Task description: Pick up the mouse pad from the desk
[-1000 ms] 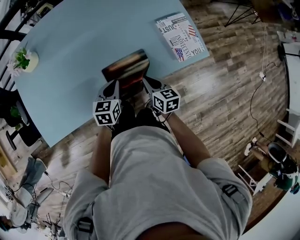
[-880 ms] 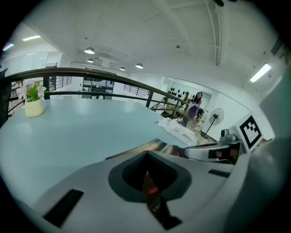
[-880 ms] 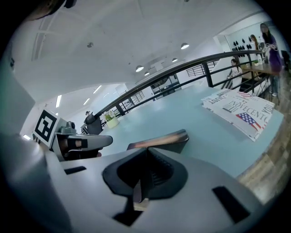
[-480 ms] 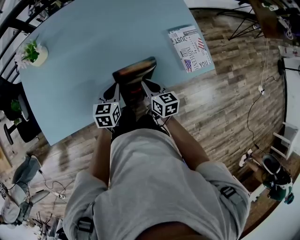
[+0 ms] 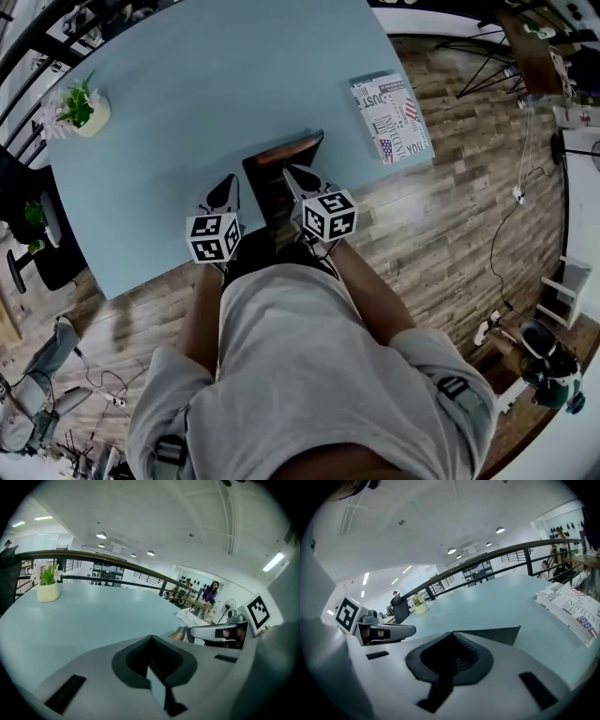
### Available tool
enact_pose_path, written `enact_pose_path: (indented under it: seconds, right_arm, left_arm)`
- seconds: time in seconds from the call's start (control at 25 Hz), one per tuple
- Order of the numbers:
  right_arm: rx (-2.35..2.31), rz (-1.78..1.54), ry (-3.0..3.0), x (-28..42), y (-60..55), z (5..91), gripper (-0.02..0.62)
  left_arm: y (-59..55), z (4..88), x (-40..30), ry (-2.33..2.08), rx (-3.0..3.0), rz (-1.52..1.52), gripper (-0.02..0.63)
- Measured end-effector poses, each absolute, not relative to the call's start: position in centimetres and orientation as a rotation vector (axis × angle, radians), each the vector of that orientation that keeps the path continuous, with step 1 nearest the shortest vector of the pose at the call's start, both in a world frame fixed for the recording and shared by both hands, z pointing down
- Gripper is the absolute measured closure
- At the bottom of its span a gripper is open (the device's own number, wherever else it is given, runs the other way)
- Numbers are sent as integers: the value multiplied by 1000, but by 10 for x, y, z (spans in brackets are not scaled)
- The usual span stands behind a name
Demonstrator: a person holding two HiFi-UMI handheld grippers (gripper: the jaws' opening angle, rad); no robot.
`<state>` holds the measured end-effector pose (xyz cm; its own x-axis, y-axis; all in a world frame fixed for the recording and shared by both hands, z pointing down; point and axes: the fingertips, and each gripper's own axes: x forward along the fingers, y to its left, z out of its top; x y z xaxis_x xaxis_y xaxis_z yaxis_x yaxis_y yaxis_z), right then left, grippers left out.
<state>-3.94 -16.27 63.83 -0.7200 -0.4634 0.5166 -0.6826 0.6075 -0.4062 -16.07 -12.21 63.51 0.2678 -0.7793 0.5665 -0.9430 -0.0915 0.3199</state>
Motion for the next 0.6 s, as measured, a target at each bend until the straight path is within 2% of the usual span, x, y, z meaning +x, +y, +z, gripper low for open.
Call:
enact_pose_path:
  seconds: [0.6]
  right_arm:
    - [955,819,-2521,-88,-185,614,577]
  left_arm:
    - [-144,608,-204,-1557,1966,263,594]
